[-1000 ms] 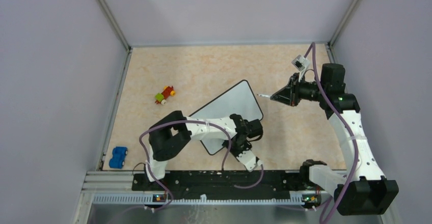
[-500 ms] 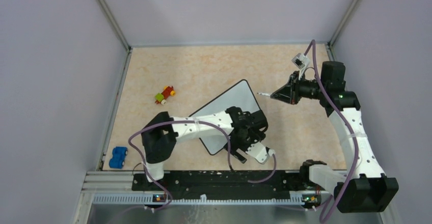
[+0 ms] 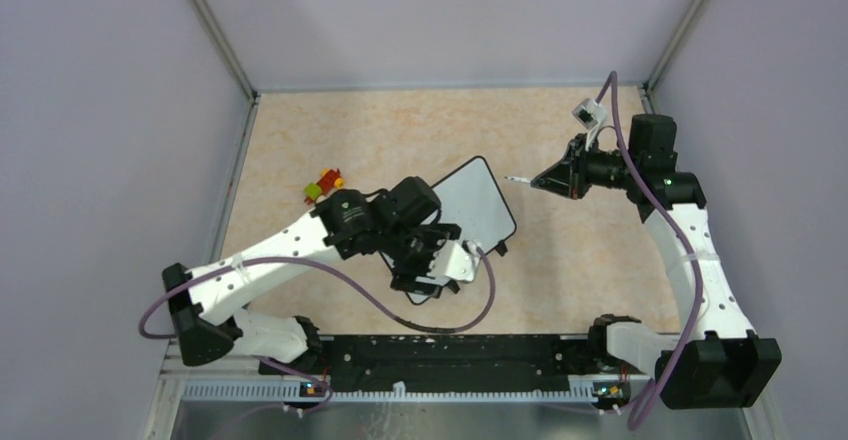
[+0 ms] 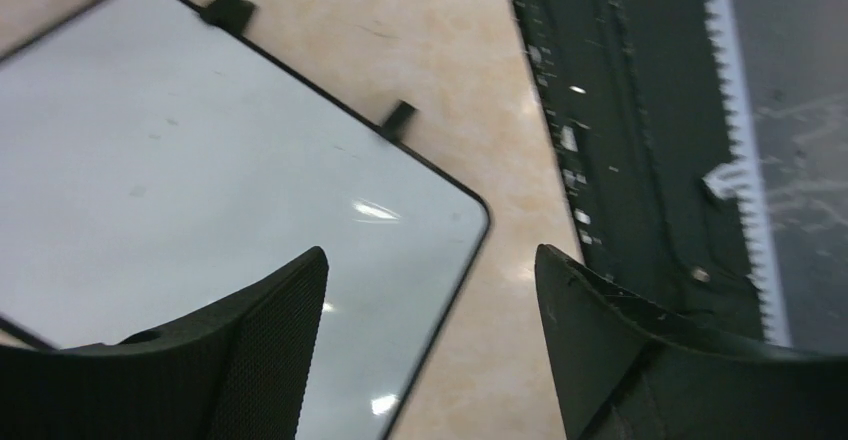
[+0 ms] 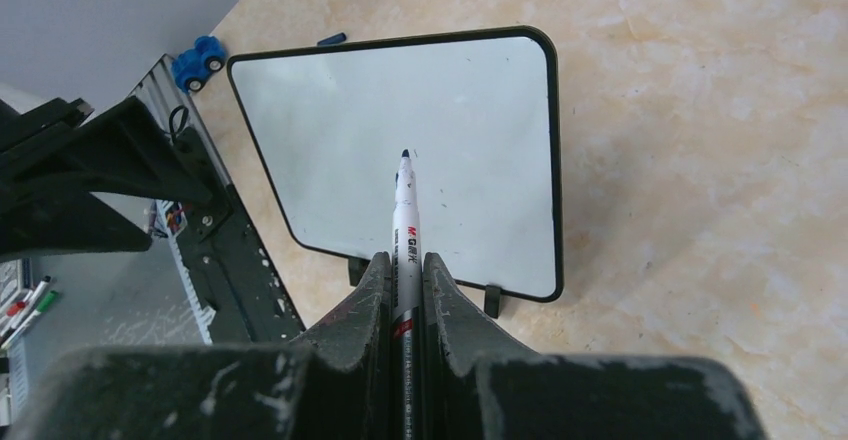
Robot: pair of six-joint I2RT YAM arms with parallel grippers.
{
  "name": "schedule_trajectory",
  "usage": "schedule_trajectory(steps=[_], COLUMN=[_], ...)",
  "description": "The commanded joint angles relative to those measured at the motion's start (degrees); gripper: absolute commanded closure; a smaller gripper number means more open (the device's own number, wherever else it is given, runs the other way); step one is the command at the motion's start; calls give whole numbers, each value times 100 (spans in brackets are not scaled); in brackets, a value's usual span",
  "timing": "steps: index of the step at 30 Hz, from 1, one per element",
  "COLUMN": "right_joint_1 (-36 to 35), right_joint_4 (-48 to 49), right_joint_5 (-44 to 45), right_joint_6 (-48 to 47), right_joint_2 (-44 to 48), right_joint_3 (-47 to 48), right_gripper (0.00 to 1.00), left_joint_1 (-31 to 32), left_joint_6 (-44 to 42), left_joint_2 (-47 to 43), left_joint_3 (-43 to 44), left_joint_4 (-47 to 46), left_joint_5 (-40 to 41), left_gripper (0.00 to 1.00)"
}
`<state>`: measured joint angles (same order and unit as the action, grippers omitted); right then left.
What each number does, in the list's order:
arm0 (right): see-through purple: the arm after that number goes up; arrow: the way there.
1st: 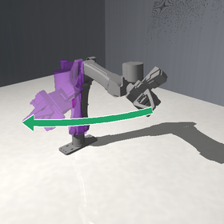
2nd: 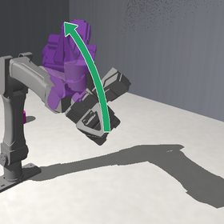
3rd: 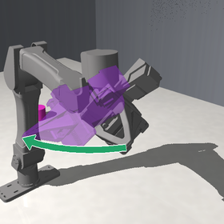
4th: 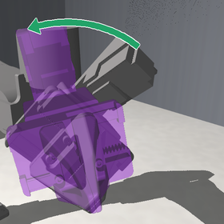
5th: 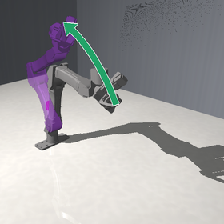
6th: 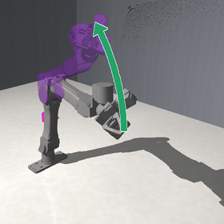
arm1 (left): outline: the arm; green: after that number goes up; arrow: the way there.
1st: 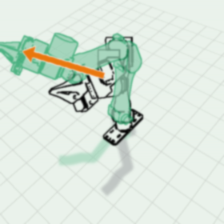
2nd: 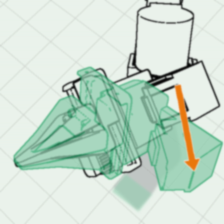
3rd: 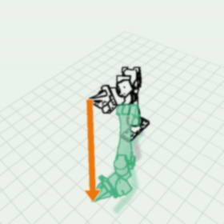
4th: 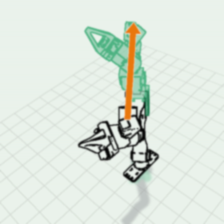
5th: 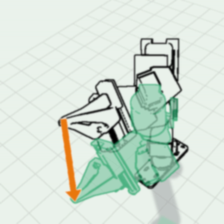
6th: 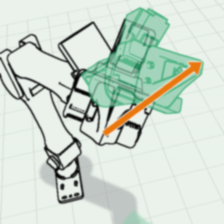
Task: Write a sentence on the whiteboard
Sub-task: Adjust the whiteboard at the center of the board.
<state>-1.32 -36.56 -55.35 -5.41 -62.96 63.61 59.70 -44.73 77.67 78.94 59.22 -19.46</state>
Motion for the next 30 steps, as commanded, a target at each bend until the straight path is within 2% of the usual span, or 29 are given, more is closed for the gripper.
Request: schedule_trajectory(steps=[1,5,8,11,19,30], right_joint_1=[21,18,23,18,18,19], right_joint_4=[176,150,119,107,-43,-126], right_joint_5=[-11,15,0,-2,15,47], right_joint_6=[-71,-53,-44,-48,-143,-224], right_joint_2=[4,45,47,67,100,85], right_joint_3=[170,168,177,179,255,259], right_gripper=[100,100,100,100,100,100], left_joint_1=[-40,-31,-34,-30,-21,-34], left_joint_6=[-73,-172,-193,-170,-488,-428], left_joint_2=[-513,-724,-651,-595,-606,-604], left_joint_3=[-836,-1631,-2051,-2181,-2925,-3024], left_joint_4=[1264,1659,1746,1435,-28,-1049], left_joint_5=[-738,-611,227,934,1858,2226], left_gripper=[25,40,48,48,49,45])
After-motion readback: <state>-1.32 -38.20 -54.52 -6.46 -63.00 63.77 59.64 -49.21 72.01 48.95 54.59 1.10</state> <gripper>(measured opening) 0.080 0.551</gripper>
